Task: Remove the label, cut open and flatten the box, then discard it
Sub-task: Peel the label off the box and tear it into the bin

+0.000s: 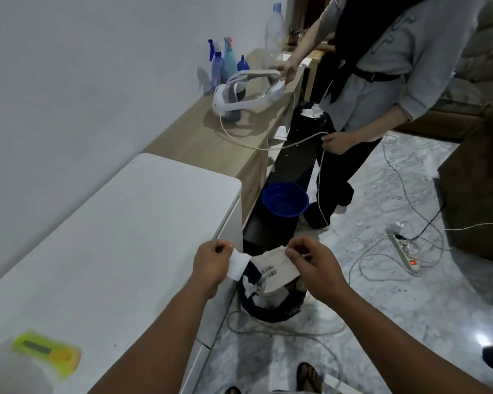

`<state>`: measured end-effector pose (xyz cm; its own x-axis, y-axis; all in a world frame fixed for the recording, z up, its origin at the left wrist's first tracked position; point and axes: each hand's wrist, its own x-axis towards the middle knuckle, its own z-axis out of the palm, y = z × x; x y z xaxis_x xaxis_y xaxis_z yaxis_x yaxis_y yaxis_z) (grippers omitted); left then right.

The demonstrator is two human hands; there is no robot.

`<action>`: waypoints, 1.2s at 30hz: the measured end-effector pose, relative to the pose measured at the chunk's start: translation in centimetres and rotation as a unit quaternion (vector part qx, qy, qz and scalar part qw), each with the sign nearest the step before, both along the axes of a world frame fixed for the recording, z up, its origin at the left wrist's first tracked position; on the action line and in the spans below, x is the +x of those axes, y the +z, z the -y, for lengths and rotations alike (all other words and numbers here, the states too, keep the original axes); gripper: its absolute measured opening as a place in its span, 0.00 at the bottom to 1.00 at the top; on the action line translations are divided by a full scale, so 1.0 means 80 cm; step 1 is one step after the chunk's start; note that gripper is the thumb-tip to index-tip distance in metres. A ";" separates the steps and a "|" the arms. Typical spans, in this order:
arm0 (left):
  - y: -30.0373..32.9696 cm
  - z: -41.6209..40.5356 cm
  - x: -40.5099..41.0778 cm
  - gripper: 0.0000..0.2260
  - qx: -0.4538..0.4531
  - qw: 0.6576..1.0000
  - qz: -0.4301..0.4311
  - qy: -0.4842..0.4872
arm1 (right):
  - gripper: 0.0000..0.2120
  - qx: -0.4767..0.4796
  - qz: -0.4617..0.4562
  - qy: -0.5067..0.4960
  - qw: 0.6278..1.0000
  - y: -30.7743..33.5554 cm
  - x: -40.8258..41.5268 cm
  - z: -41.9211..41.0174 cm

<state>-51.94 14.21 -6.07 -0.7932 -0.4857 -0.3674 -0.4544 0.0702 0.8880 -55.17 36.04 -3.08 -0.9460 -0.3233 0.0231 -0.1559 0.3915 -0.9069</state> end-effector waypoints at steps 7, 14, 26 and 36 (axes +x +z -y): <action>-0.003 -0.011 -0.020 0.08 -0.056 0.994 -0.003 0.098 | 0.07 -0.190 0.112 -0.166 0.961 0.003 -0.041 -0.053; 0.022 -0.070 -0.037 0.09 0.119 0.992 -0.042 0.006 | 0.05 -0.210 0.223 -0.104 0.946 0.006 -0.055 -0.039; 0.040 -0.094 -0.046 0.08 0.056 0.994 -0.065 -0.072 | 0.13 -0.011 0.127 0.012 0.992 -0.003 -0.064 -0.032; 0.061 -0.086 -0.057 0.07 -0.046 0.988 -0.077 -0.127 | 0.27 -0.029 0.046 -0.018 0.998 -0.003 -0.064 -0.012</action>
<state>-56.49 21.13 -1.23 -0.9363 -0.2904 -0.1974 -0.2728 0.2476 0.9297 -60.27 37.01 -3.32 -0.9558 -0.2902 -0.0476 -0.0572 0.3423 -0.9378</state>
